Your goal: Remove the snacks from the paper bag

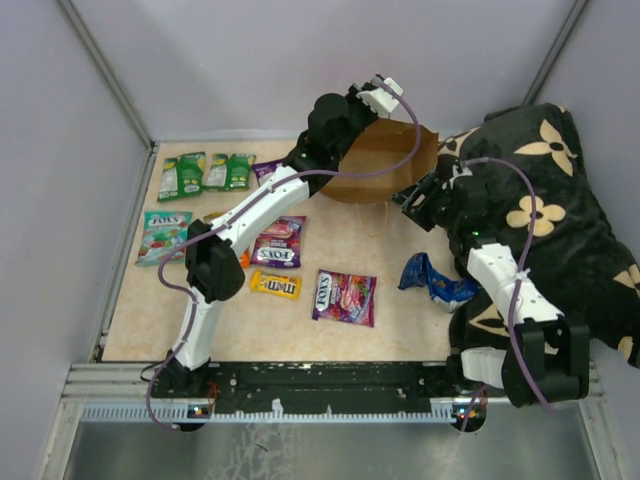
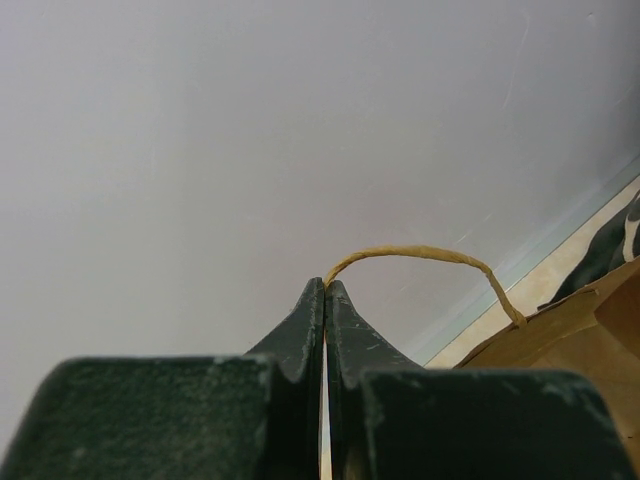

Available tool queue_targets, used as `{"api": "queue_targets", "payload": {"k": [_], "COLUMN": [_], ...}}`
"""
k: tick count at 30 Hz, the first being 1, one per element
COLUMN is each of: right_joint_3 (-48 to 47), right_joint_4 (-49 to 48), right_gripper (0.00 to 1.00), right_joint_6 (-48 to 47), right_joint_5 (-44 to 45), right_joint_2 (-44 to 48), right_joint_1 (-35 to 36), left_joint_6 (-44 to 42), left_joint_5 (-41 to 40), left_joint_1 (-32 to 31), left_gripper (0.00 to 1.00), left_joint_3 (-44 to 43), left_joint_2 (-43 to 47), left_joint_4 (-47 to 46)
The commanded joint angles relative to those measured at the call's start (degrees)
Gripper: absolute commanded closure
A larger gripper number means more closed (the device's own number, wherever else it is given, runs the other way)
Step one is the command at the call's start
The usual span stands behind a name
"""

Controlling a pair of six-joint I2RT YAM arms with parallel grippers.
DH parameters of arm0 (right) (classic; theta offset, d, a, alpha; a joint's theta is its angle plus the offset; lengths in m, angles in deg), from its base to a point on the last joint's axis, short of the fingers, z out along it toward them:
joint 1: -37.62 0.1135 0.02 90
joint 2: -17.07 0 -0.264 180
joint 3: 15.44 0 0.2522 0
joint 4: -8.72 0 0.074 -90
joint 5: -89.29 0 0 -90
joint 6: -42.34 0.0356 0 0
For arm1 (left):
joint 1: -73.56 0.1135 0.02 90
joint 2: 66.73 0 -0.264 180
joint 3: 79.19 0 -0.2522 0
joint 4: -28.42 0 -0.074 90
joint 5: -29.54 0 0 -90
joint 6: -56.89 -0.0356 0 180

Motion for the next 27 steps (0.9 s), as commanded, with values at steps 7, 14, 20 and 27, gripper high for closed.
{"api": "queue_targets", "payload": {"k": [7,14,20,27], "right_joint_3": [-4.92,-7.28,-8.59,-8.64], "right_joint_4": [-3.2,-3.75,-4.28,-4.8], "right_gripper": [0.42,0.46,0.47,0.71], "right_joint_6": [-1.49,-1.34,0.18,3.23], "right_joint_5": [-1.59,-2.07,-2.4,-1.76], "right_joint_2": [-3.76,-6.8,-9.16,-10.35], "right_joint_1": [3.51,3.65,3.8,4.09], "left_joint_6": [-1.02,-0.61,-0.56,-0.8], "left_joint_5": [0.05,0.27,0.35,0.05], "left_joint_1": [-0.15,-0.24,-0.33,-0.5], "left_gripper": [1.0,1.0,1.0,0.98], "left_joint_3": [-1.57,-1.55,-1.53,-1.5], "left_joint_2": [-0.91,-1.08,-1.09,-1.25], "left_joint_4": [-1.63,-1.45,-1.66,-1.8]}}
